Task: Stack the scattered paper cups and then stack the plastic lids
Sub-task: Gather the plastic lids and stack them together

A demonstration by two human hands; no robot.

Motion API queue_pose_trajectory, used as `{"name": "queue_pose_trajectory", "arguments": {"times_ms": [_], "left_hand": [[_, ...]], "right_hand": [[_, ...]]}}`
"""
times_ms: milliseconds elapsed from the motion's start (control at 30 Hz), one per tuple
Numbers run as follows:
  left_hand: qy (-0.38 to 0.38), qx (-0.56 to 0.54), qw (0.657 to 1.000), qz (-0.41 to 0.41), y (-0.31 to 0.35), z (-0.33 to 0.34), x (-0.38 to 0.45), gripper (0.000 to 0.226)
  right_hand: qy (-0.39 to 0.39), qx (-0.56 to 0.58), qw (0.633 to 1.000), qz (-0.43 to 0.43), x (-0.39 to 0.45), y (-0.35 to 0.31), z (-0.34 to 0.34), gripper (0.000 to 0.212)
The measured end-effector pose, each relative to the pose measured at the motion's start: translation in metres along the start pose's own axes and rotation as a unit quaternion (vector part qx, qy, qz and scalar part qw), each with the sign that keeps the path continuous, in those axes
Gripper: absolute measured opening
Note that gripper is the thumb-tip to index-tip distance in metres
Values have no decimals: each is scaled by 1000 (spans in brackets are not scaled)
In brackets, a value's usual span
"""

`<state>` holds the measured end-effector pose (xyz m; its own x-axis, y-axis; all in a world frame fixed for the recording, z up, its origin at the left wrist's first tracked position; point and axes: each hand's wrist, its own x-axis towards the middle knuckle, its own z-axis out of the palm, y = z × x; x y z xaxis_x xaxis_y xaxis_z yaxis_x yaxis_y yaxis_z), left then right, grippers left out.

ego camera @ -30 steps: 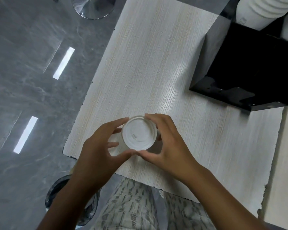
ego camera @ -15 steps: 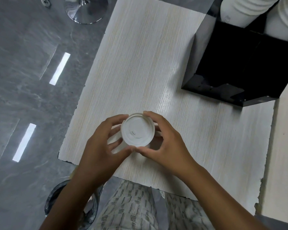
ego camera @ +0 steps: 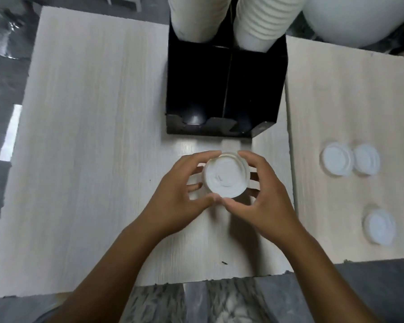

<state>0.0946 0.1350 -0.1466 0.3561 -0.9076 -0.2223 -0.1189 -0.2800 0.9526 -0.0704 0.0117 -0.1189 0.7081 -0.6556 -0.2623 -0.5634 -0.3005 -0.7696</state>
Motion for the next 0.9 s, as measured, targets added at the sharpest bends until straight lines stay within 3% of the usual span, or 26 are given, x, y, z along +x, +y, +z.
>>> {"name": "queue_pose_trajectory", "arguments": {"times_ms": [400,600,900], "left_hand": [[-36,62,997,1,-6,-3,16,76],[-38,117,992,23,4,-10,14,84],[71,230,965,100,53,20,13,70]], "right_hand": [[8,23,999,29,4,19,10,93],[-15,29,999,30,-1,23,2,111],[5,36,999,-21,-7,51,-54,100]]}}
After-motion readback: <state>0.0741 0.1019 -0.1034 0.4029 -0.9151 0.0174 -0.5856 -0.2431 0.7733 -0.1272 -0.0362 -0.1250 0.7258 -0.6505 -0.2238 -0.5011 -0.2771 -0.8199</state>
